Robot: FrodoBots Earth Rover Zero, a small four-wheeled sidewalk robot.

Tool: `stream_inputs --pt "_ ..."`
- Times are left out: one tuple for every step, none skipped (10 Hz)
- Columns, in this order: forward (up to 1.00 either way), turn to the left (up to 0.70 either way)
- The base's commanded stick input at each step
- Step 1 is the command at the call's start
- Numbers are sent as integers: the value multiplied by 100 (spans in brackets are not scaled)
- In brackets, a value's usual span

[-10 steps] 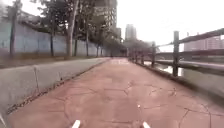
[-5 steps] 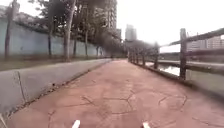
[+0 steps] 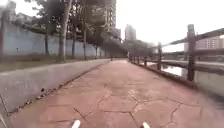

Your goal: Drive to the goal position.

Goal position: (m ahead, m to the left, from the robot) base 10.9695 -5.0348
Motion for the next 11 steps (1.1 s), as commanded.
stream_inputs --pt "70 -21" --pt "70 -31" --pt "70 -10" --pt "70 0" --pt "70 0" --pt "70 0" --pt "70 0" --pt "70 0" --pt "70 0" --pt "70 0" --pt "70 0"
